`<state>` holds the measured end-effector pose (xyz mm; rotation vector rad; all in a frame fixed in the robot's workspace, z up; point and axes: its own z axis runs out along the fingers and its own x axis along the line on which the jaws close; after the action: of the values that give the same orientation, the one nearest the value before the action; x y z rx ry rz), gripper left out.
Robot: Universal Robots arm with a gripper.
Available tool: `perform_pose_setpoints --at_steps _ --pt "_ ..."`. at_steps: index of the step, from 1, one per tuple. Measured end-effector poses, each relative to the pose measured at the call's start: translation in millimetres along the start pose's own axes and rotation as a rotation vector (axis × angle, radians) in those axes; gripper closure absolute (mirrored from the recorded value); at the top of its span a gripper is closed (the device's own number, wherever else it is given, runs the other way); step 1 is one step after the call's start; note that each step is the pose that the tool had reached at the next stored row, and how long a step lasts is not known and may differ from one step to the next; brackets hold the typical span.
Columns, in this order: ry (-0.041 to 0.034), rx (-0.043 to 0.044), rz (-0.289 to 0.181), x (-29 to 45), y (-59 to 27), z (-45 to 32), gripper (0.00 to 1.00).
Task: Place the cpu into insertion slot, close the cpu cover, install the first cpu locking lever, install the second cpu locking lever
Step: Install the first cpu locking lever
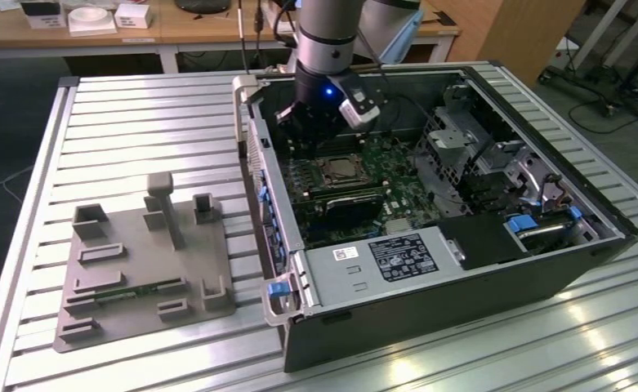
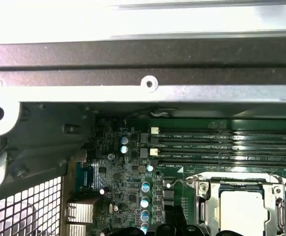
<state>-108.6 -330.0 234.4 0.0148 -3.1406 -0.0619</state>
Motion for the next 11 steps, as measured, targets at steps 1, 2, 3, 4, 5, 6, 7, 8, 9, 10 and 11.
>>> perform_pose_setpoints --at_steps 1,2,3,4,5,6,7,8,9,10,11 --pt "0.0 0.0 0.0 0.0 0.4 -0.2 0.9" --pt "0.0001 0.0001 0.0 0.1 0.9 -0.7 0.9" --pt "0.0 0.0001 0.0 0.1 1.3 -1.3 0.9" --pt "0.0 0.0 0.0 0.1 1.8 -1.8 0.9" --pt "0.0 -0.0001 0.0 0.2 2.2 -2.3 0.9" --pt "0.0 -0.0002 0.0 0.3 2.7 -2.6 0.9" --pt "0.0 -0.0003 0.0 0.7 3.0 -2.9 0.9" --pt "-0.0001 -0.0005 0.0 1.2 3.3 -3.1 0.9" --pt "-0.0001 -0.0007 0.0 1.9 3.6 -3.2 0.9" --pt "-0.0002 -0.0009 0.0 2.6 3.9 -3.3 0.9" --pt "0.0 -0.0008 0.0 3.1 4.4 -3.4 0.9"
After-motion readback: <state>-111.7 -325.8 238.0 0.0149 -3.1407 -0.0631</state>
